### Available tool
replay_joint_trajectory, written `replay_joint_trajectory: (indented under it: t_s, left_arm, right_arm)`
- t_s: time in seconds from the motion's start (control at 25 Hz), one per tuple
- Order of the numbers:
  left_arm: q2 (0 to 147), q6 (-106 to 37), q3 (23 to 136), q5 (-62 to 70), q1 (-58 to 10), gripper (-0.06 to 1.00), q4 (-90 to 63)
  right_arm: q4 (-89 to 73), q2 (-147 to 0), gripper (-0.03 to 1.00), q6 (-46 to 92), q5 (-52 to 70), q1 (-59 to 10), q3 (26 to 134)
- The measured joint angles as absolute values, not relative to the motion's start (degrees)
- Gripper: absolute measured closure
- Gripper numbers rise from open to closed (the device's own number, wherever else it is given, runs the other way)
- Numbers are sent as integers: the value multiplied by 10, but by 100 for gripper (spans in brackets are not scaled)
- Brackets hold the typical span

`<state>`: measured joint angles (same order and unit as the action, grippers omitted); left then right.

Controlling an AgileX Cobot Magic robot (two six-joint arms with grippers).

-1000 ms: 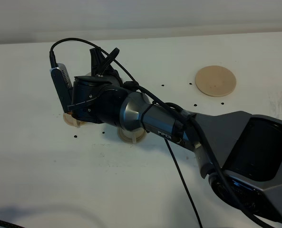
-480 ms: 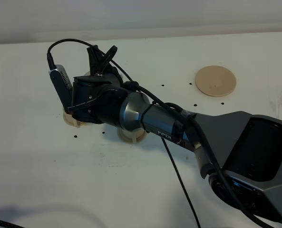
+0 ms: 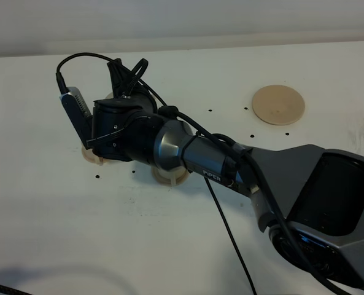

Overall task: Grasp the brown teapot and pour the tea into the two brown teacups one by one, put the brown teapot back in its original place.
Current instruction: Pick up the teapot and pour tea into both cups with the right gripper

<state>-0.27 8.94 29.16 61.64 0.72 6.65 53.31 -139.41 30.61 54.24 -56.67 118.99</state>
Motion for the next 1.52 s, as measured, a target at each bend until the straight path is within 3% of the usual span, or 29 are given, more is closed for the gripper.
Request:
replay_joint_trajectory:
  t_s: [1.52]
  left_arm:
    - [-3, 89, 292, 616, 7, 46, 67]
  right_arm:
    - [589, -1394, 88, 375, 525, -568, 1190]
